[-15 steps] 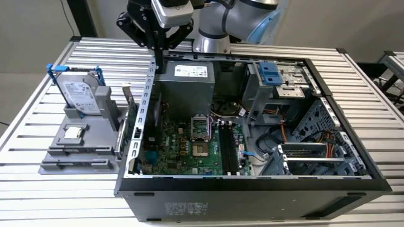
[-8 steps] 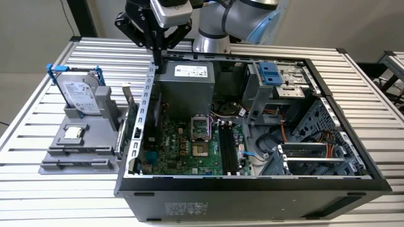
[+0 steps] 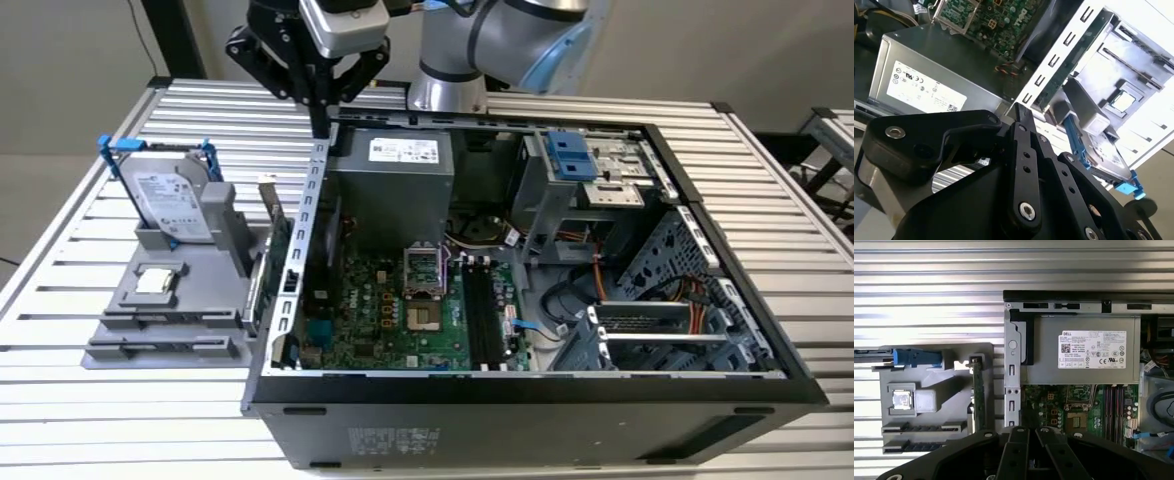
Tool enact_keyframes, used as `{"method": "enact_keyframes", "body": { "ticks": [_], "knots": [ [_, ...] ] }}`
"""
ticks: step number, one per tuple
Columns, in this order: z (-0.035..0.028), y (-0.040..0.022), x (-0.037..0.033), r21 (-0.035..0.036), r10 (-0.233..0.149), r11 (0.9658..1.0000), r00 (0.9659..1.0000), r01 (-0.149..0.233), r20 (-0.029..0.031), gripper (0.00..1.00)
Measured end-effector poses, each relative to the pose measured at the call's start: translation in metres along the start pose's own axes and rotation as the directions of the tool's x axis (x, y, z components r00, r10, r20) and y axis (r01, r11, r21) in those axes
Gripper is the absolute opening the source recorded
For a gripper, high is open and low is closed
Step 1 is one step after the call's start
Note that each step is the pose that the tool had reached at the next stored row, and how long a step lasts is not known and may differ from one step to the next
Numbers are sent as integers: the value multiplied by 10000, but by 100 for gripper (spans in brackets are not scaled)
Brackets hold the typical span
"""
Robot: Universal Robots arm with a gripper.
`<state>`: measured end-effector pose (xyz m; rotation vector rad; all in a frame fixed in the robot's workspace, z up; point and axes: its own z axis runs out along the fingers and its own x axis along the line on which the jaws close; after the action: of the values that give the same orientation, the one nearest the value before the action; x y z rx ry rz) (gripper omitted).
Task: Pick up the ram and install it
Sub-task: 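Reach for the ram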
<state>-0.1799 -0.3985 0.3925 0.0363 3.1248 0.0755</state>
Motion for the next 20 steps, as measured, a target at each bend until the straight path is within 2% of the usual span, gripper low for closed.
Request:
{"method": "enact_keyframes", "body": {
  "ticks": [20],
  "knots": [
    [-5, -9, 406, -4, -257, 9997, 9997, 257, -13, 0]
  ]
}}
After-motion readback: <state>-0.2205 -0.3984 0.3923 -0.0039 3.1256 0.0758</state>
